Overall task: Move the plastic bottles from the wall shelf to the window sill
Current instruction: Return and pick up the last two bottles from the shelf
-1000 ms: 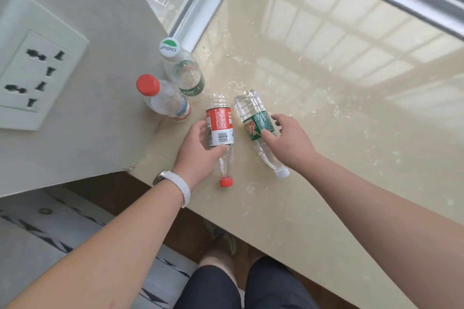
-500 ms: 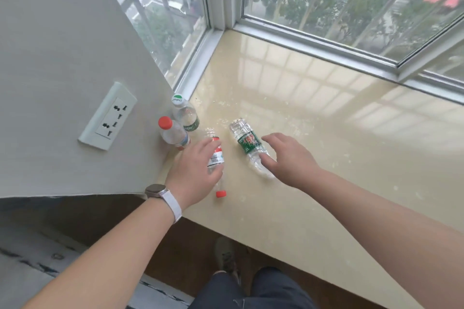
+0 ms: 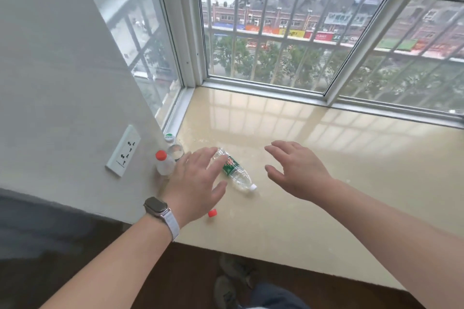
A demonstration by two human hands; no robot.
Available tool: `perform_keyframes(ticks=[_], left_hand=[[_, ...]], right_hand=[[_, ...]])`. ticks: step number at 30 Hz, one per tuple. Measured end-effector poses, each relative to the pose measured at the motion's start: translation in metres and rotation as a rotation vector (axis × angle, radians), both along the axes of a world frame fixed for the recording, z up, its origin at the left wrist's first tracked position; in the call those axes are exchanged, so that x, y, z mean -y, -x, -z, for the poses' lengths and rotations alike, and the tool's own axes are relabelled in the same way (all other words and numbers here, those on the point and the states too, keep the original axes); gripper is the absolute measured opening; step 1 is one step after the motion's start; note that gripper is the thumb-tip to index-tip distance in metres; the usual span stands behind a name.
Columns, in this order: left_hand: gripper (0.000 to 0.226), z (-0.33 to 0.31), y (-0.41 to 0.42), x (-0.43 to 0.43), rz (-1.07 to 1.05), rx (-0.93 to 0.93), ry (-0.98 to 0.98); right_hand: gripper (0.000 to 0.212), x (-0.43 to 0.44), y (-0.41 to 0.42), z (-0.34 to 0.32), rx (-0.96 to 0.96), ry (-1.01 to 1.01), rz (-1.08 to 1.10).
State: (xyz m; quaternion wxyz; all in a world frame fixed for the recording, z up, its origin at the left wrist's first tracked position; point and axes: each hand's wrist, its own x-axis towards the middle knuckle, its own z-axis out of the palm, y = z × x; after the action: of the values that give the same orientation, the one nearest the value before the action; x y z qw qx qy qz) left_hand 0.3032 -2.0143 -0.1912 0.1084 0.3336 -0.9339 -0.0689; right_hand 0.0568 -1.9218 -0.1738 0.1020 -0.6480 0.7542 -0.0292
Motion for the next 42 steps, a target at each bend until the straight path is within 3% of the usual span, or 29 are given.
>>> perform_keyframes(ticks=[6,9,20,28,42], left_hand=[[0.057,-0.016,0.012,-0.012,0.092,0.000,0.014],[0.054,-0.028,0.030,-0.023,0.178,-0.053,0.066],[0.051,-0.074,0.144,-0.063,0.493,-0.140,0.201],[0.053,-0.095,0.255,-0.144,0.690,-0.106,0.222],[0.049,-0.125,0.444,-0.315,0.988,-0.191,0.264]], right_hand=[[0.063,-0.044,0.001,-0.022,-0.062,0.034,0.062],[0.057,-0.072,0.008,-0.035,-0.094,0.076,0.098],[0.055,-0.173,0.064,-0.084,-0.208,0.250,0.370],[0.055,-0.282,0.133,-0.088,-0.257,0.259,0.576],[0.052,-0.469,0.258,-0.098,-0.447,0.455,0.760]])
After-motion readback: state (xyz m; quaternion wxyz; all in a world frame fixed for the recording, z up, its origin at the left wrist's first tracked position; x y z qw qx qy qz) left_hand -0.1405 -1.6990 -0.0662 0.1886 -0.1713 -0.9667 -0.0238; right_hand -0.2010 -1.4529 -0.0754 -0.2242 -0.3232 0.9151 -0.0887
